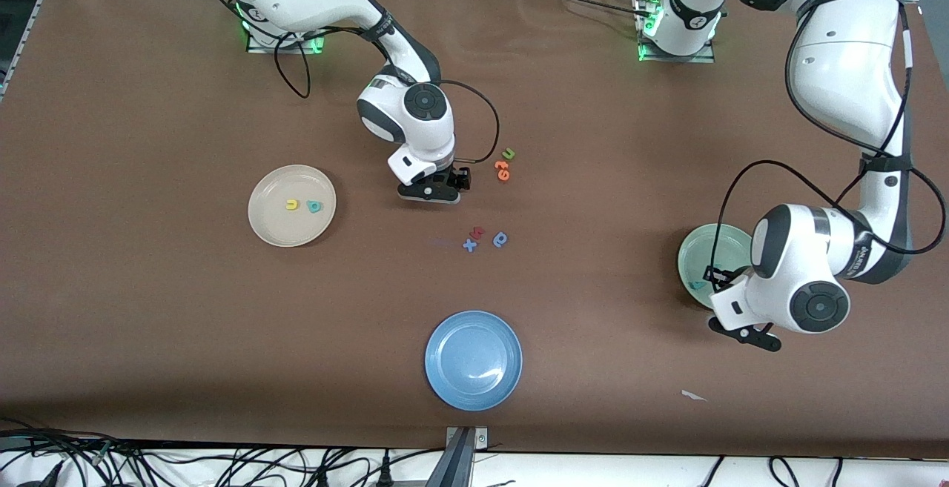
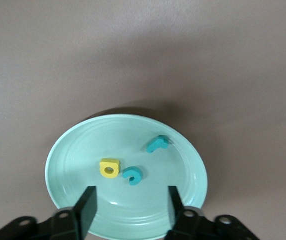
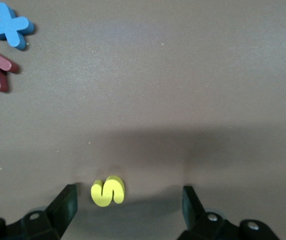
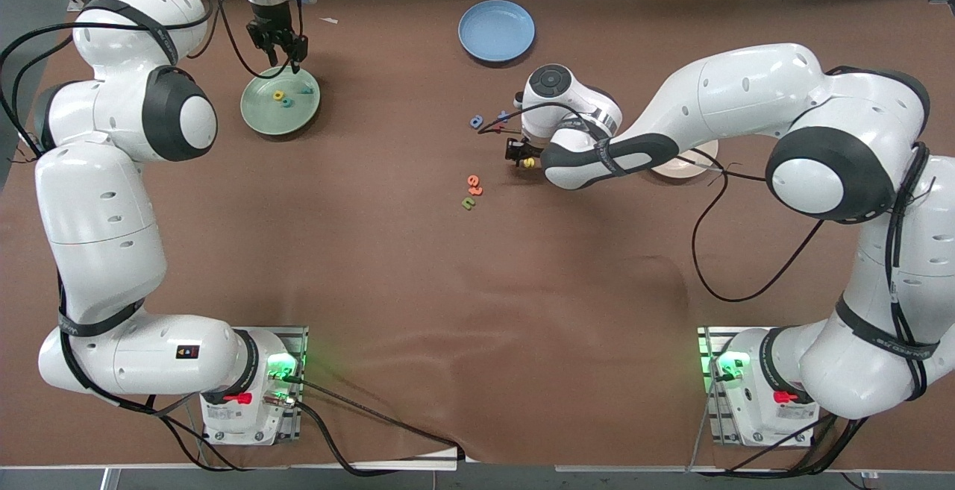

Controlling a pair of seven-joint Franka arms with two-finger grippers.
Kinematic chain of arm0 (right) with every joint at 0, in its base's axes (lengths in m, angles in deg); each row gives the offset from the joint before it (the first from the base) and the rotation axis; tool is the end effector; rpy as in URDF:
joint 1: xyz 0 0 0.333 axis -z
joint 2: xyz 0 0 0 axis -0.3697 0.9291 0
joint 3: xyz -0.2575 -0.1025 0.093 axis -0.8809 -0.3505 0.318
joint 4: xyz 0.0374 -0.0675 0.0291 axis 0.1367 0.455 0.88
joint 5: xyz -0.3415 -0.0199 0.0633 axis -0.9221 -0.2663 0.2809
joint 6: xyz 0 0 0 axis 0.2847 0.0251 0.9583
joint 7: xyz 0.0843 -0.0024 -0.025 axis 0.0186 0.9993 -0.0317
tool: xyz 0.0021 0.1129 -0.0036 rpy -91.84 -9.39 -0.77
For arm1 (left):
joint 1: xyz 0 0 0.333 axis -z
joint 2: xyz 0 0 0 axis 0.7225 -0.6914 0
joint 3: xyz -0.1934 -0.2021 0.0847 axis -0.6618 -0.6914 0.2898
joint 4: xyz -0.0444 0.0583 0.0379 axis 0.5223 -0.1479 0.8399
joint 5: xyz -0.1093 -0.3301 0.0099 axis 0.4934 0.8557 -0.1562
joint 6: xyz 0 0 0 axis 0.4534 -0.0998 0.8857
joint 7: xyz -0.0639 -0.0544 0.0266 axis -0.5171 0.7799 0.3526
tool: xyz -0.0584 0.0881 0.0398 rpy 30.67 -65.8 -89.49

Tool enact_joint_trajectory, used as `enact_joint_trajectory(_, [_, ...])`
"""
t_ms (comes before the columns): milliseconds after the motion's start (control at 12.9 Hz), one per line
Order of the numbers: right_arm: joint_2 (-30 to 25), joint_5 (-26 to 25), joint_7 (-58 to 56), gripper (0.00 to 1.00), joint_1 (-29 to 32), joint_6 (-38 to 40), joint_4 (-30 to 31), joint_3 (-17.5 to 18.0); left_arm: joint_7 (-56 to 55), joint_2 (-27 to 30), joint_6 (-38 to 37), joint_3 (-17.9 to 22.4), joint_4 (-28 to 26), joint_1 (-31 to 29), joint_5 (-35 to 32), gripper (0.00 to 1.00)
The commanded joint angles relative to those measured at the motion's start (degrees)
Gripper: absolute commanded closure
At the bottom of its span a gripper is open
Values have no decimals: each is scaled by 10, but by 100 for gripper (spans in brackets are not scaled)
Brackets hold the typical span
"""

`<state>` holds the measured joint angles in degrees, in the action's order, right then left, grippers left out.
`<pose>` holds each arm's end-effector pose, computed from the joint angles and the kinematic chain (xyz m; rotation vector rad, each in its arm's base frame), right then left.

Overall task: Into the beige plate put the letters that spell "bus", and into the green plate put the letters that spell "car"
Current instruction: 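Place the cyan letter on the green plate while the right gripper grasps yellow s, then retract the left gripper while the right gripper places yellow s on white plate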

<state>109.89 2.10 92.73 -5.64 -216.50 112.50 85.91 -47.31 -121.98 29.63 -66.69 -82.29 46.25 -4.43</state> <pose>0.4262 0.4168 0.1819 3.1199 -0.1556 0.1076 0.6665 -0.0292 0.2601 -2.9941 0.4740 0.4504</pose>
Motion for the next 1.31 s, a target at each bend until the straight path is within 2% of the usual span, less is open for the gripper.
enact_joint_trajectory(0, [9, -14, 15, 11, -7, 2, -16, -5, -34, 32, -6, 0, -5, -15, 39, 0])
enact_joint_trajectory(232, [10, -21, 15, 30, -7, 2, -16, -5, -67, 78, -10, -1, -15, -35, 63, 0])
enact_joint_trajectory(387, [10, -21, 15, 31, -7, 2, -16, -5, -87, 105, -40, -2, -17, -36, 65, 0])
enact_joint_trajectory(541, [10, -22, 14, 40, -7, 2, -16, -5, -108, 128, -72, -1, -22, -29, 59, 0])
enact_joint_trajectory(696, [10, -22, 14, 57, -7, 3, -16, -6, -99, 161, -81, -4, -35, -39, 58, 0])
enact_joint_trajectory(851, [10, -22, 15, 69, -6, 3, -16, -5, -100, 221, -70, -4, -87, -40, 57, 0])
enact_joint_trajectory(1083, [9, -23, 14, 76, -6, 5, -14, -6, -101, 341, -12, -3, -201, -38, 57, 0])
enact_joint_trajectory(1238, [2, -23, 9, 79, -4, 7, -13, -6, -99, 386, -12, -3, -232, -38, 58, 0])
